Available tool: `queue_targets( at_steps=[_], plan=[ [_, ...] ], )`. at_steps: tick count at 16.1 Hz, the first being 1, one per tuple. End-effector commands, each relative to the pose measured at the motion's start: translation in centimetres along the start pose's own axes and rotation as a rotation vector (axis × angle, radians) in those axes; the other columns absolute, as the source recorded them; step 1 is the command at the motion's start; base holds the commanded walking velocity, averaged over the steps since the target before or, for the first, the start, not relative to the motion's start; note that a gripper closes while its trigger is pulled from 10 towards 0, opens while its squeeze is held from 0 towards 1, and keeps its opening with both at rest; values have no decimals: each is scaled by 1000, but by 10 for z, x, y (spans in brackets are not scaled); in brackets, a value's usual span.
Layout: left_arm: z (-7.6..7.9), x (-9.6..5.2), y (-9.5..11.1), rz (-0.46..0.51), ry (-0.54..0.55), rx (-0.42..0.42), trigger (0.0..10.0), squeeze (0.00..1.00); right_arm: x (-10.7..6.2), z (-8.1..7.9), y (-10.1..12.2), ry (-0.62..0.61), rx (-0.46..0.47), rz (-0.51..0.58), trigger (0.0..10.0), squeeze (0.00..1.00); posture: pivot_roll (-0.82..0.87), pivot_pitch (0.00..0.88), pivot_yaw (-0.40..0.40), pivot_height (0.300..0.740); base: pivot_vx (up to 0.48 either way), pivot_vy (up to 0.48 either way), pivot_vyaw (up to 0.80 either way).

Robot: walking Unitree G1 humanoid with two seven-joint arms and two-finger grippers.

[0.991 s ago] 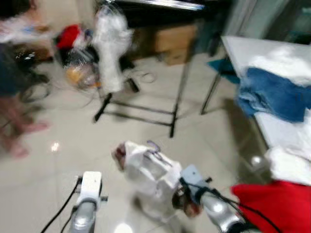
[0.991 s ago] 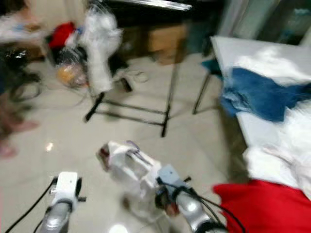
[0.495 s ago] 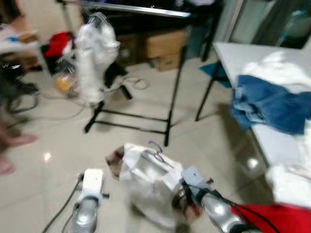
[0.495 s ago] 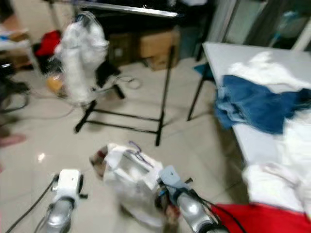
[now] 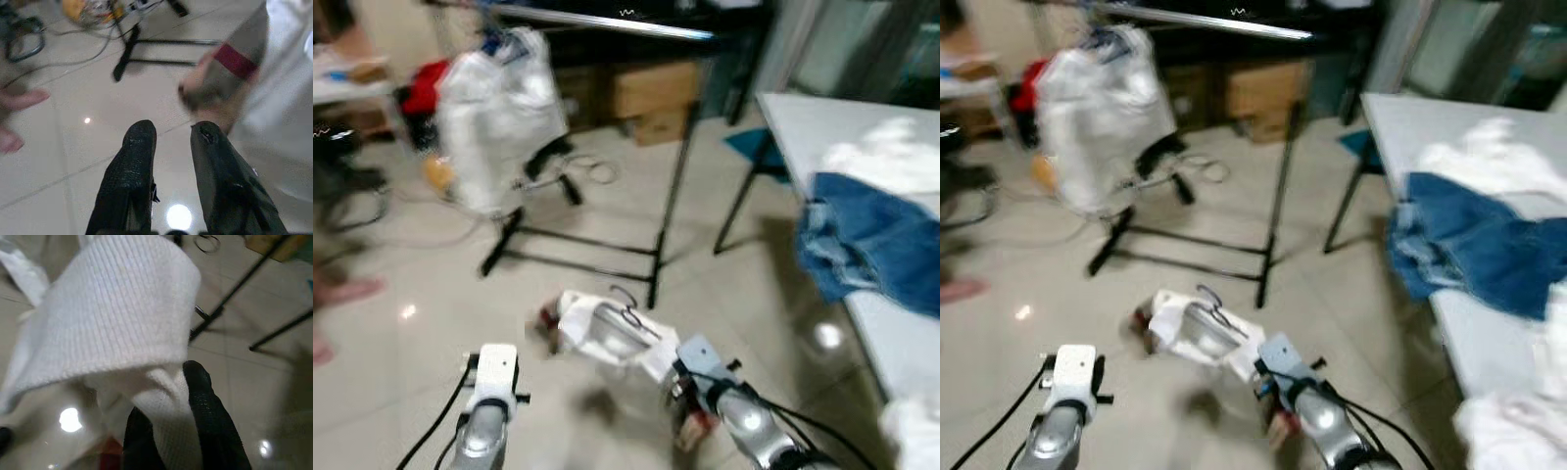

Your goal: Hang hanger

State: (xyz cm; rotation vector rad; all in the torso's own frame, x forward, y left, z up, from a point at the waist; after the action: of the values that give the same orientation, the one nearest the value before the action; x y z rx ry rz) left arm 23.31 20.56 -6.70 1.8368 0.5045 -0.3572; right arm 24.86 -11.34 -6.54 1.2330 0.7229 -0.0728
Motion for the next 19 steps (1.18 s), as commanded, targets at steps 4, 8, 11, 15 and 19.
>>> queue_targets(
  at_steps=[4,8,11,15,19],
  plan=[
    [10,0,2,4,-34,6,10000,0,0,10,4,-26,-4,19,10000,0,165,0,-37,740,422,0,0],
    [11,-1,1,-1,-37,6,10000,0,0,11,5,-27,-7,22,10000,0,162,0,-38,740,423,0,0],
    [13,-1,1,-1,-39,5,10000,0,0,11,4,-27,-9,23,10000,0,162,0,-40,740,419,0,0],
    [13,-1,0,-4,-39,6,10000,0,0,12,4,-28,-9,23,10000,0,161,0,-40,740,420,0,0],
    [13,0,2,0,-40,7,10000,0,0,13,6,-31,-11,26,10000,0,159,0,-40,740,420,0,0]
  ],
)
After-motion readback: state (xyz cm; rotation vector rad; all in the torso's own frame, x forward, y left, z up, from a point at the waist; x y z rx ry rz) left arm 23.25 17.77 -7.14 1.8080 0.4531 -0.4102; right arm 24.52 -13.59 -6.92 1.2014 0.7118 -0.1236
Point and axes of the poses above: a point about 5 cm out from each wrist's last joint towards the gripper, its own x axis pointing out of the wrist towards the gripper, its own y axis along the axis of the wrist's last joint, z = x × y, the point moved 3 cm from there along x, pointing out of the wrist towards the gripper, and after that the axes turned 6 degrees about x, right-handed, at the moved point
